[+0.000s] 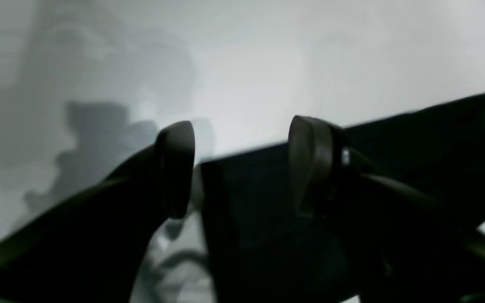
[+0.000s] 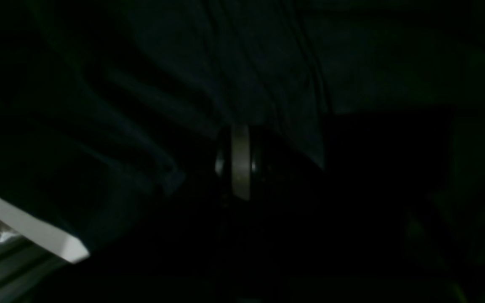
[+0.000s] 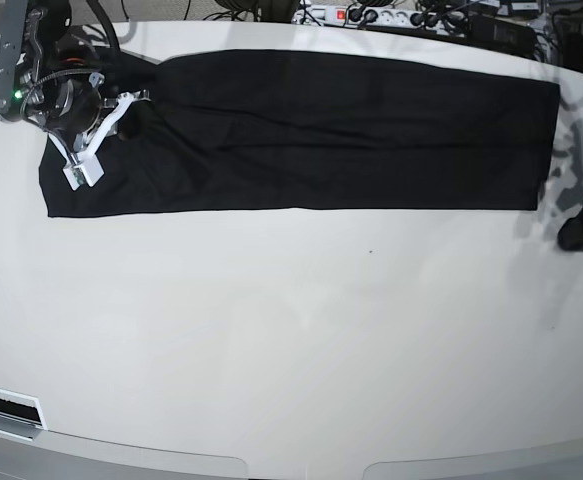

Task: Layout the t-shirt on the table in an organized manner, then fold the t-shirt properly
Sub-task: 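Lower the folded hem onto the shirt and release both grippers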

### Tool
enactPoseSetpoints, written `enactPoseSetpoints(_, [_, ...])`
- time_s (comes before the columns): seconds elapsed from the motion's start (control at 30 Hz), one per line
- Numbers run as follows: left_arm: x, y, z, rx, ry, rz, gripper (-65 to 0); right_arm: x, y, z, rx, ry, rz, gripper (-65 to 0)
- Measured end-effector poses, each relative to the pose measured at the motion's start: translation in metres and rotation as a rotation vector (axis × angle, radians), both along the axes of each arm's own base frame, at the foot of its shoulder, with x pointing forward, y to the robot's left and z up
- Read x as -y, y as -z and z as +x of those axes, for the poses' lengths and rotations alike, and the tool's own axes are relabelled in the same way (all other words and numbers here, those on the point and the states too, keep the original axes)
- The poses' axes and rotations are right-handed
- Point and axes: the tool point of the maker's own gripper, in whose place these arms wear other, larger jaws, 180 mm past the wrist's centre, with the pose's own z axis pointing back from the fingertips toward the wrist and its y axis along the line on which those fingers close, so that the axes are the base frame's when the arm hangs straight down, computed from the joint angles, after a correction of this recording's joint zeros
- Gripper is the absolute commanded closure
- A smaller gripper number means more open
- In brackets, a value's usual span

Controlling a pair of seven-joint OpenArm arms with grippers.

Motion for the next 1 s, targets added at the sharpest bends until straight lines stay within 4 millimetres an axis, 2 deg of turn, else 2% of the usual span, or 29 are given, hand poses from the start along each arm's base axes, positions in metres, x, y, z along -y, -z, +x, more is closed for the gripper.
enactPoseSetpoints(0.07, [-0.007,0.012,-0.017,-0.041,-0.019,0.012,-36.4,-0.002,0.0,-0.001,0.002,-0.016,0.003,0.0])
enactPoseSetpoints(0.2, [-0.02,0.048,-0.061,-0.155,-0.076,0.007,-36.5,-0.002,-0.001,-0.001,0.005,-0.02,0.007,0.0])
enactPoseSetpoints(0.27, [-0.024,0.059,-0.074,-0.194,-0.094,-0.001,-36.5,-0.002,-0.001,-0.001,0.005,-0.02,0.007,0.0])
enactPoseSetpoints(0.43, [-0.035,0.071,-0.091,-0.207,-0.154,-0.012,-36.5,-0.002,-0.001,-0.001,0.005,-0.02,0.007,0.0])
enactPoseSetpoints(0.57, [-0.058,0.087,-0.1,-0.205,-0.267,0.044,-36.5,-0.002,0.0,-0.001,0.001,-0.021,0.006,0.0])
enactPoseSetpoints(0.63, [-0.053,0.095,-0.102,-0.199,-0.284,0.027,-36.5,-0.002,0.0,-0.001,0.001,-0.022,0.006,0.0])
enactPoseSetpoints(0.77, [-0.023,0.106,-0.099,-0.16,-0.253,-0.063,-36.5,-0.002,-0.001,0.0,0.001,-0.022,0.005,0.0])
enactPoseSetpoints(1.0, [-0.004,0.109,-0.088,-0.112,-0.282,-0.146,-36.5,-0.002,-0.001,-0.001,0.0,-0.023,0.005,0.0])
